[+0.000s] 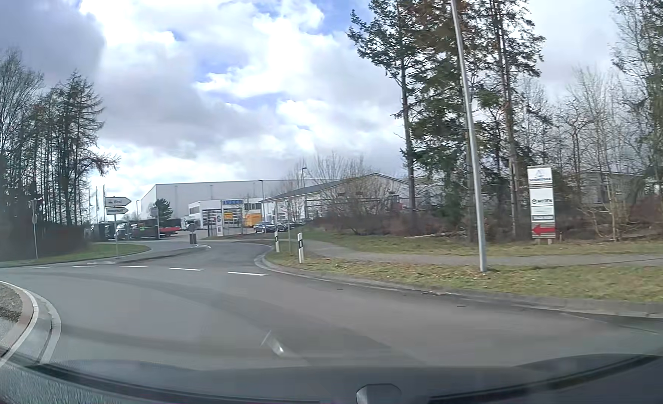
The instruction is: Follow the waypoints while adhering to traffic rules and regulations
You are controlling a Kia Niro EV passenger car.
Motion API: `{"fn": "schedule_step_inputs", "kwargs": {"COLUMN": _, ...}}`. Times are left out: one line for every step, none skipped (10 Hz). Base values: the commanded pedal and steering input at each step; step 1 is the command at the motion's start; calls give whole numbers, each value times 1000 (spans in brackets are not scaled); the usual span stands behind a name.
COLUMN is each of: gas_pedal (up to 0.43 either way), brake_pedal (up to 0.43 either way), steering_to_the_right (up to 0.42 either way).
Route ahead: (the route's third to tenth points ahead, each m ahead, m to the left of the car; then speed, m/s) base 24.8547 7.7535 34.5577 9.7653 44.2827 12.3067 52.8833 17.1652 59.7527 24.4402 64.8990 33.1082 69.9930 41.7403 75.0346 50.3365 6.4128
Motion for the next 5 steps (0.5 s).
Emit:
{"fn": "schedule_step_inputs", "kwargs": {"gas_pedal": 130, "brake_pedal": 0, "steering_to_the_right": -231}}
{"fn": "schedule_step_inputs", "kwargs": {"gas_pedal": 130, "brake_pedal": 0, "steering_to_the_right": -213}}
{"fn": "schedule_step_inputs", "kwargs": {"gas_pedal": 138, "brake_pedal": 0, "steering_to_the_right": -207}}
{"fn": "schedule_step_inputs", "kwargs": {"gas_pedal": 157, "brake_pedal": 0, "steering_to_the_right": -199}}
{"fn": "schedule_step_inputs", "kwargs": {"gas_pedal": 157, "brake_pedal": 0, "steering_to_the_right": -182}}
